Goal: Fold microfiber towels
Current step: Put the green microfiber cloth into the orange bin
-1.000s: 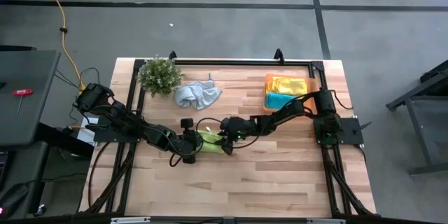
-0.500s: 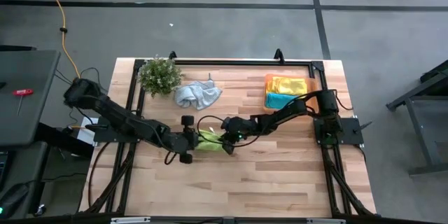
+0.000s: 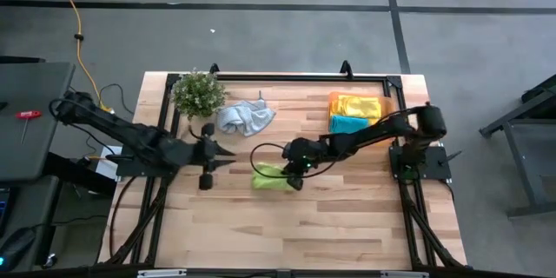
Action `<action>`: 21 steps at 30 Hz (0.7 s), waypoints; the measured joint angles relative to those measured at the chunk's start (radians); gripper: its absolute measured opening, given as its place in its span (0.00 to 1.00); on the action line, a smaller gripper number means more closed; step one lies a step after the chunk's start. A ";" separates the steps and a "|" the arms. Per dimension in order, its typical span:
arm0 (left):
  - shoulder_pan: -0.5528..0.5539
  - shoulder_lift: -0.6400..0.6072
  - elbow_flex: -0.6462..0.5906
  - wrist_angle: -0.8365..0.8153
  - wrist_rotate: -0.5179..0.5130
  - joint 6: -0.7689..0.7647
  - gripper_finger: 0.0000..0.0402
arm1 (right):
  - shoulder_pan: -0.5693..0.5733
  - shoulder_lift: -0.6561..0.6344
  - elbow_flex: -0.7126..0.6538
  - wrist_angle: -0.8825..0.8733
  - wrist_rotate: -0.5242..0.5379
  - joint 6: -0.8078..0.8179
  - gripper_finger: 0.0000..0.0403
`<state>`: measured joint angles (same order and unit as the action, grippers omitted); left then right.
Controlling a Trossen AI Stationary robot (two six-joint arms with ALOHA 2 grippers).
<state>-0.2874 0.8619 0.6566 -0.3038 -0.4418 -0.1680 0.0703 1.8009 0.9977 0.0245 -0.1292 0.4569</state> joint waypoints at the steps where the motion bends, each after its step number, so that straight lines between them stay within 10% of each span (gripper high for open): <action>1: 0.000 -0.030 -0.002 -0.002 0.009 -0.026 0.18 | -0.003 -0.022 0.001 -0.028 0.000 -0.014 0.00; 21: 0.047 -0.110 -0.001 0.116 -0.004 -0.065 0.18 | -0.223 -0.638 0.002 -0.575 0.005 -0.206 0.00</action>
<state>-0.2404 0.7519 0.6552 -0.1875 -0.4458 -0.2333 -0.1526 1.1630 0.9997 -0.5501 -0.1239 0.2511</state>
